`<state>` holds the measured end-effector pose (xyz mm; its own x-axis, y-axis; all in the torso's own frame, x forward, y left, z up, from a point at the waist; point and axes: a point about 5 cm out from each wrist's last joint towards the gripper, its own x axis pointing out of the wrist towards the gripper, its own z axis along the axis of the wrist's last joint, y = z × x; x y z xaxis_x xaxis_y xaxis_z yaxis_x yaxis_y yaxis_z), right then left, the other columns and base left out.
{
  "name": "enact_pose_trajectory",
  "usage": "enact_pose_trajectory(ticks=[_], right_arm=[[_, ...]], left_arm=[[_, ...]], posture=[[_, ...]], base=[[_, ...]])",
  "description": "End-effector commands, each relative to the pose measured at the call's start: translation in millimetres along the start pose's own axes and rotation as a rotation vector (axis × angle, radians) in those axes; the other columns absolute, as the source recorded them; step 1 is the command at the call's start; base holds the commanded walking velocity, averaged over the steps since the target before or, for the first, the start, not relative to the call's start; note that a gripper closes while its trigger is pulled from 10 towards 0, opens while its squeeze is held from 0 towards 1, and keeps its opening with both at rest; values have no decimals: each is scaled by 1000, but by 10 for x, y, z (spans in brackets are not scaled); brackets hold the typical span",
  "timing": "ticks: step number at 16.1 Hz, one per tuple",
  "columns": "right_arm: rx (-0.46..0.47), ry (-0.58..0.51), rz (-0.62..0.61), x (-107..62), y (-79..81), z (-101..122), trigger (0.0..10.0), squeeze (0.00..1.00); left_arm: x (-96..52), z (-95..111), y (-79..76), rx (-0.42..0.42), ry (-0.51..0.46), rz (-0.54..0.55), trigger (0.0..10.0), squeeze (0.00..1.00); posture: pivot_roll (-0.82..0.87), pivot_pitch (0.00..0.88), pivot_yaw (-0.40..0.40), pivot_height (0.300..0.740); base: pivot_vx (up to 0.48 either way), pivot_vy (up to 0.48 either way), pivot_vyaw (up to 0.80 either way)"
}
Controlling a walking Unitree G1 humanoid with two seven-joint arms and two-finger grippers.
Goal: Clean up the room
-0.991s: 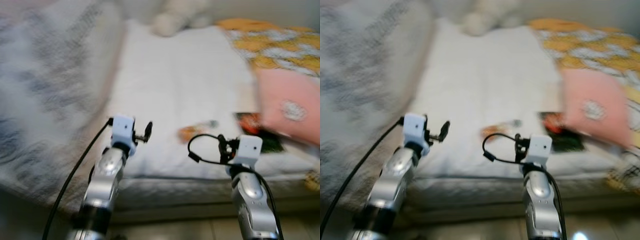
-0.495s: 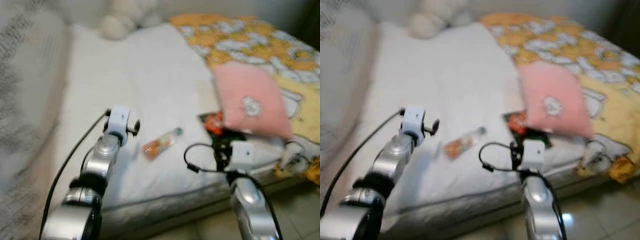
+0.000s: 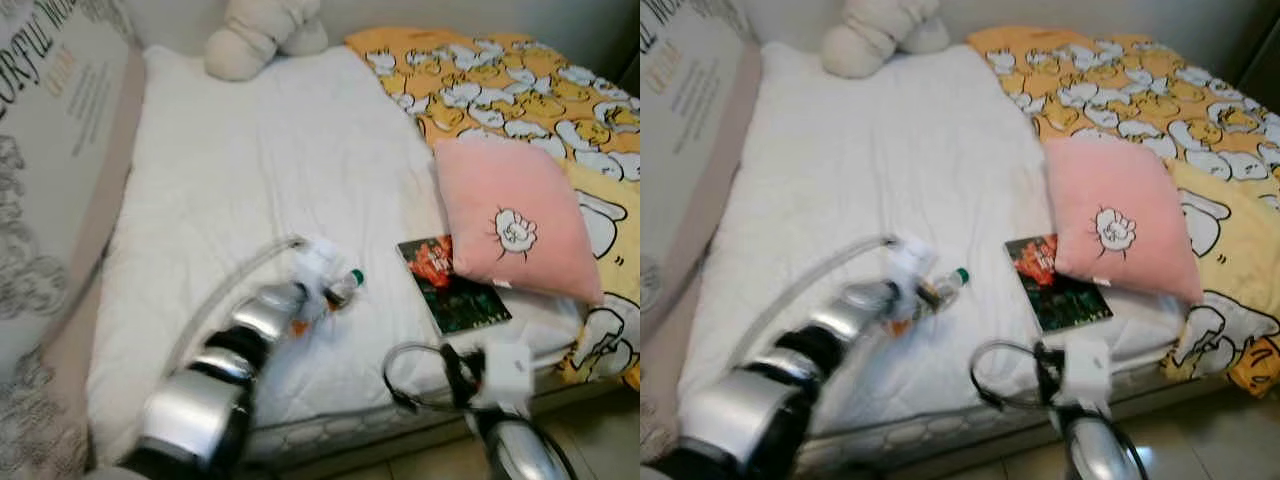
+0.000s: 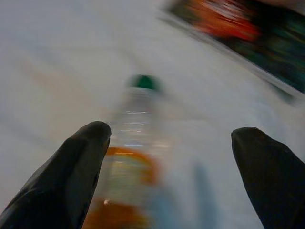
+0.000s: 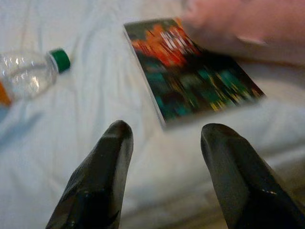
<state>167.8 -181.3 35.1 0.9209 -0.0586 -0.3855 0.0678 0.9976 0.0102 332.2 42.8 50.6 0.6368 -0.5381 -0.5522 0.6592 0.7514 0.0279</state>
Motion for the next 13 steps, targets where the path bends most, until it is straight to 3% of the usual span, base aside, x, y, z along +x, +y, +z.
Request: enact_pose_trajectory(ticks=[1,4,7,9,11,13], right_arm=[[7,15,-1,-146,7,-9,10000,0],[10,67,2,-408,42,-105,10000,0],[14,118,5,-623,66,-165,10000,0],[13,138,-2,-711,68,-177,10000,0],[13,156,3,-768,80,-185,10000,0],[19,175,18,-787,101,-201,10000,0]], left_arm=[[32,109,-49,82,-2,8,10000,0],[35,159,-19,53,-18,57,10000,0],[-24,176,189,92,2,199,10000,0],[-76,248,334,66,-24,292,10000,0],[-96,210,382,54,-3,309,10000,0],[-87,23,331,5,75,263,10000,0]], posture=[[-92,35,12,740],[-127,102,28,740],[-146,148,34,740],[-153,156,36,740],[-151,160,34,740],[-146,172,30,740]], base=[[0,0,0],[0,0,0],[0,0,0],[0,0,0],[0,0,0],[0,0,0]])
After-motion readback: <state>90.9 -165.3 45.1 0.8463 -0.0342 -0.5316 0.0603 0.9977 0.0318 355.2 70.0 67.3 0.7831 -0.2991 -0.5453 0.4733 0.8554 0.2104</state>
